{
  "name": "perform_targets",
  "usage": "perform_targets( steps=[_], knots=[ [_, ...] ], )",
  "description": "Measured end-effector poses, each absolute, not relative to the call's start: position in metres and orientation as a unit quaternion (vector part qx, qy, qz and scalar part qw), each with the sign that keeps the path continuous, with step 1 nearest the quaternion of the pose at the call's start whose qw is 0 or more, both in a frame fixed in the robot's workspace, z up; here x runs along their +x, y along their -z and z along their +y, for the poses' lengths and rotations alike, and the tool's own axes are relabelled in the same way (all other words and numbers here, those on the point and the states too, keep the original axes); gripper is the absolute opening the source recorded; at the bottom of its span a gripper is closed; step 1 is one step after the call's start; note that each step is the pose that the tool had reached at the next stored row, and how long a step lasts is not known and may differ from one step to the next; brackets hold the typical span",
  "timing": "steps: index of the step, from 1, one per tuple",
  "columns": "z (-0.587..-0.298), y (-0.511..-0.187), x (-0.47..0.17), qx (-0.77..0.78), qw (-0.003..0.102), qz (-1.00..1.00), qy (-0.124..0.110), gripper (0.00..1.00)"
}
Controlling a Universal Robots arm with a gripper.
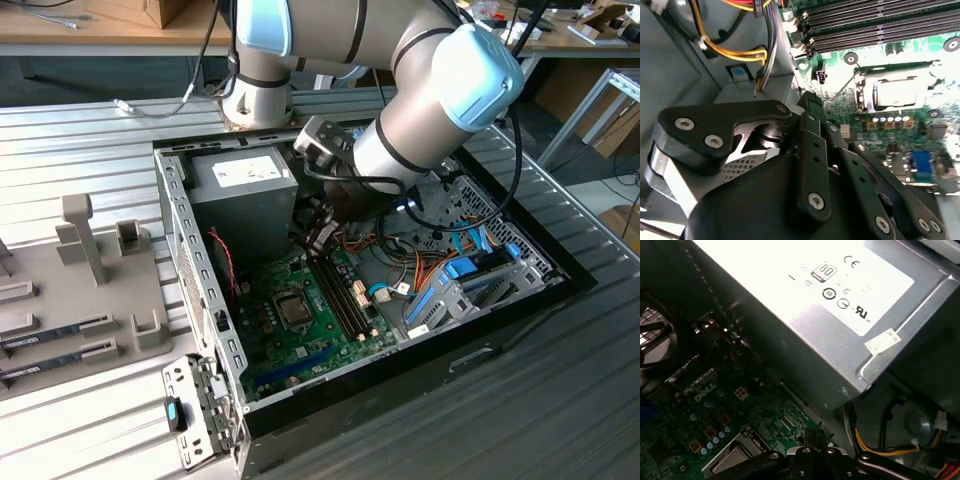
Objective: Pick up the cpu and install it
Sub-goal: 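Install the first cpu locking lever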
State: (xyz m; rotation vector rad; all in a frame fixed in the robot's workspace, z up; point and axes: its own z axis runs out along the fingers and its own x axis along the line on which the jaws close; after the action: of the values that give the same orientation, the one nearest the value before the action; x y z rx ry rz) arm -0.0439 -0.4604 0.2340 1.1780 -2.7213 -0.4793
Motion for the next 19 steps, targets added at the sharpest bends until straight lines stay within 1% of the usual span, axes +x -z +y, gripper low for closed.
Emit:
perform_targets(
  steps=[6,14,15,18,19],
  knots=[
    [-0.4613,-0.2333,-0.0443,0.447,0.079,-0.878,0.154,0.11],
    [-0.4689,-0.2332,-0.0447,0.468,0.082,-0.867,0.152,0.11],
    [-0.4691,-0.2334,-0.0446,0.469,0.085,-0.866,0.148,0.11],
    [-0.4691,-0.2338,-0.0447,0.468,0.099,-0.869,0.123,0.11],
    [-0.4691,-0.2337,-0.0447,0.468,0.102,-0.87,0.118,0.11]
  ],
)
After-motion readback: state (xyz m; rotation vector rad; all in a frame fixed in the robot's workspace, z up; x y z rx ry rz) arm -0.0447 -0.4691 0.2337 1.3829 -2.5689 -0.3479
